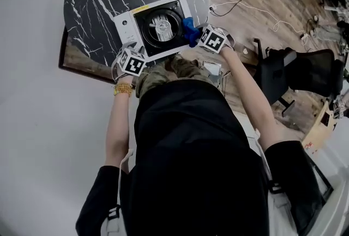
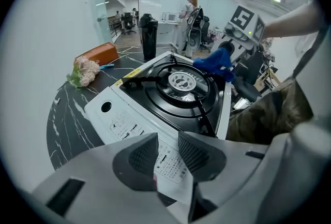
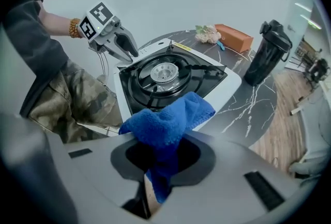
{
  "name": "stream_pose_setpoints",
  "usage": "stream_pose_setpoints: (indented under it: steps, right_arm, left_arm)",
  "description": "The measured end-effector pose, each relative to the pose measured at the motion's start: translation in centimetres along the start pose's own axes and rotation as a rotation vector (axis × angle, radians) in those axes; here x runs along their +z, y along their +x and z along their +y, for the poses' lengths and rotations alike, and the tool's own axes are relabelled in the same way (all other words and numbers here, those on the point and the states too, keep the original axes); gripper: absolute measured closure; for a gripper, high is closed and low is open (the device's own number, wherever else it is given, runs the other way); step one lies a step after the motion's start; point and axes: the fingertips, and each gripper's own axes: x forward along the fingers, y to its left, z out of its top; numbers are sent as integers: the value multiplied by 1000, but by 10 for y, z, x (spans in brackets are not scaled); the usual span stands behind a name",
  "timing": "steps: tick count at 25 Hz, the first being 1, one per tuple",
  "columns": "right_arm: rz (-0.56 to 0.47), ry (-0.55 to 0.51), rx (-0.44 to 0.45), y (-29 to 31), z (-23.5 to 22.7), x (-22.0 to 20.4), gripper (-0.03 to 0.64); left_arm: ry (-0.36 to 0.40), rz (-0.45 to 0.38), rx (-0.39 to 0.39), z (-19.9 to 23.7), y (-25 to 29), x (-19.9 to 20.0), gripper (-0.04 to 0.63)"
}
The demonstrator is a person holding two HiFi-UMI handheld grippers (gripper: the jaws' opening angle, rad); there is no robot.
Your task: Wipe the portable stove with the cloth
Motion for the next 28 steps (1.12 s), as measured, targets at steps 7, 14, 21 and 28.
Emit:
stream_pose_setpoints:
  steps: [7, 14, 21, 28]
  right_arm:
    - [85, 80, -87, -3, -5, 2, 560]
    - [-15, 138, -123, -20, -30, 35, 560]
    - [95, -34, -19, 4, -69, 81, 558]
    - [-33, -131, 30, -47, -55, 132, 562]
  left_arm:
    - [8, -109, -64, 15, -9, 1, 435]
    - [61, -120, -39, 53, -8, 5, 408]
    - [63, -123, -25, 59, -4, 16, 408]
    - [17, -113, -17, 60, -3, 18, 410]
